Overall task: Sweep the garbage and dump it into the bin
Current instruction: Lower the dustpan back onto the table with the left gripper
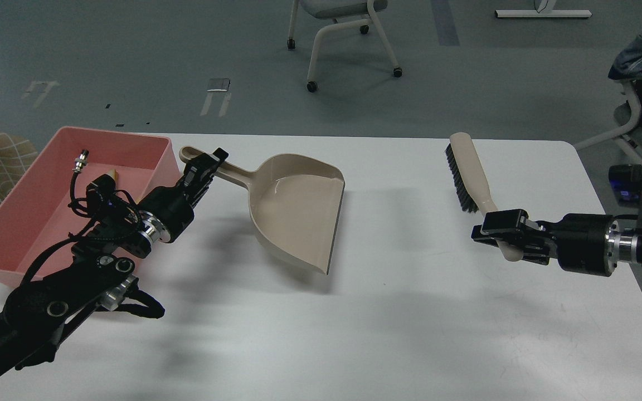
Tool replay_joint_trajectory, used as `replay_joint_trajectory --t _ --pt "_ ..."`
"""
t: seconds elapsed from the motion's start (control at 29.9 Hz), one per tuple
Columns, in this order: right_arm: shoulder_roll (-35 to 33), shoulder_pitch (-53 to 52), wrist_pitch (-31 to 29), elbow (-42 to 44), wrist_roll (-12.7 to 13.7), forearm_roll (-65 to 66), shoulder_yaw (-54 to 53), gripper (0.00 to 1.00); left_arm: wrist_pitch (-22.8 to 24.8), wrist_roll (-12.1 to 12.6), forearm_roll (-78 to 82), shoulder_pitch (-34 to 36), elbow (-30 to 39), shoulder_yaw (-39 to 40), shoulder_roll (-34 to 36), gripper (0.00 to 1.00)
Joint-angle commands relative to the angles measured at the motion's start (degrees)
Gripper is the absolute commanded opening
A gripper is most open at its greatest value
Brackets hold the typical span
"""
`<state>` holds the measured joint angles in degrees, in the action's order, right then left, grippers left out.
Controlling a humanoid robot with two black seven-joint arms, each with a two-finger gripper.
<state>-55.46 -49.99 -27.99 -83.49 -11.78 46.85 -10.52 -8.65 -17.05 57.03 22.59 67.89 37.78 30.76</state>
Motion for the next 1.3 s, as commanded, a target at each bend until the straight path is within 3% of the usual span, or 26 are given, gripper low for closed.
replay_joint_trajectory --t 0.0,0.13,0.23,0.27,0.33,0.37,0.47,0.5,0.94,1.27 --pt "0.2 0.2 0.0 0.0 0.0 0.0 0.1 0.00 -0.5 0.0 0.0 0.0 -0.3 -0.8 -0.1 0.00" --pt "0.1 0.4 0.0 0.1 -0.1 0.0 0.0 0.00 -0.6 -0.3 -0.1 -0.1 -0.7 -1.7 -1.0 0.00" --pt "0.1 1.5 0.0 0.0 -0.4 0.0 -0.4 0.00 -0.7 -0.7 -0.2 0.0 -0.9 -2.8 -1.2 0.24" --pt "0.1 1.8 0.0 0.2 -0.9 0.0 -0.6 0.00 -0.7 -0.7 -0.2 -0.1 -0.8 -2.8 -1.3 0.46" --pt "0.1 2.4 0.0 0.2 -1.4 0.0 -1.4 0.00 -0.7 -0.7 -0.2 -0.1 -0.9 -2.9 -1.4 0.70" --pt "0.1 3.2 0.0 0.3 -2.3 -0.1 -2.3 0.00 -0.8 -0.7 -0.3 -0.1 -0.9 -2.9 -1.7 0.79" --pt "0.2 6.0 0.0 0.4 -3.9 -0.4 -5.0 0.00 -0.8 -0.9 -0.3 -0.4 -0.8 -2.9 -1.8 0.88" --pt "0.4 7.7 0.0 0.5 -4.3 -0.4 -6.7 0.00 -0.8 -1.0 -0.3 -0.5 -0.9 -2.9 -1.8 1.00" --pt "3.3 22.1 0.0 3.2 -10.1 0.3 -16.4 0.00 -0.4 -1.1 -0.4 -1.6 -0.8 -2.9 -1.4 1.00" --pt "5.0 25.6 0.0 5.4 -10.4 4.9 -16.3 0.00 -0.4 -1.2 -0.3 -3.3 -0.7 -2.9 -0.8 1.00"
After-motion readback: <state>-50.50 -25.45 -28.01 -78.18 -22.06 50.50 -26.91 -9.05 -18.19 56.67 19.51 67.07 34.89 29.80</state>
